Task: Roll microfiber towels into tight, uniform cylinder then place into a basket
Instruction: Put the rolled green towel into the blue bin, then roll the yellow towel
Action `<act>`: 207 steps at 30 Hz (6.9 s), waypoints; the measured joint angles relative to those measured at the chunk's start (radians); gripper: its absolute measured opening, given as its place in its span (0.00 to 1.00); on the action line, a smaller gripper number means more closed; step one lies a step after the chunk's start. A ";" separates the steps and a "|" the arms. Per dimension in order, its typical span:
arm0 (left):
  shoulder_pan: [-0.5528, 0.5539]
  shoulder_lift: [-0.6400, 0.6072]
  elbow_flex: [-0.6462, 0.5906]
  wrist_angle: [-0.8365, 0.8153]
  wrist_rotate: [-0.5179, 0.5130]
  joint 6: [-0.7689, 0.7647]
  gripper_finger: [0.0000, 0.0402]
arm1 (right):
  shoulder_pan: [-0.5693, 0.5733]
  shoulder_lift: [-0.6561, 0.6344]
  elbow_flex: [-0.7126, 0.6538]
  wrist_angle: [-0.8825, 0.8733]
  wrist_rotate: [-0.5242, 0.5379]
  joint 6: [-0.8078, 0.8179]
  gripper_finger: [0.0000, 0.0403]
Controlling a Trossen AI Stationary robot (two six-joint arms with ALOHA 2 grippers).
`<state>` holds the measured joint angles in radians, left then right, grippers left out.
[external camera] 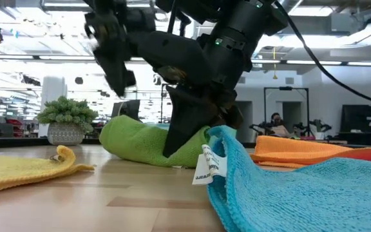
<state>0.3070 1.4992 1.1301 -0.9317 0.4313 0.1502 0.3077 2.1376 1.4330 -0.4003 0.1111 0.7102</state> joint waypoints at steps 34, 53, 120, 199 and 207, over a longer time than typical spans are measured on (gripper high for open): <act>-0.091 -0.570 -0.266 0.146 -0.265 -0.261 0.38 | -0.299 -0.293 0.000 -0.147 0.153 -0.431 0.08; -0.091 -0.570 -0.266 0.146 -0.515 -0.417 0.38 | -0.631 -0.327 0.000 0.003 0.236 -1.152 0.08; 0.058 -0.570 -0.265 0.362 -0.803 -0.240 0.38 | -0.733 -0.026 0.219 -0.024 0.305 -1.664 0.08; 0.065 -0.570 -0.265 0.351 -0.804 -0.225 0.38 | -0.688 0.026 0.216 -0.281 -0.318 -1.137 0.51; 0.107 -0.570 -0.264 0.379 -0.804 -0.225 0.38 | -0.698 0.018 0.284 -0.323 -0.323 -1.077 0.65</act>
<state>0.4140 0.9295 0.8658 -0.5523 -0.3729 -0.0746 -0.3906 2.1555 1.7169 -0.7234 -0.2122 -0.3672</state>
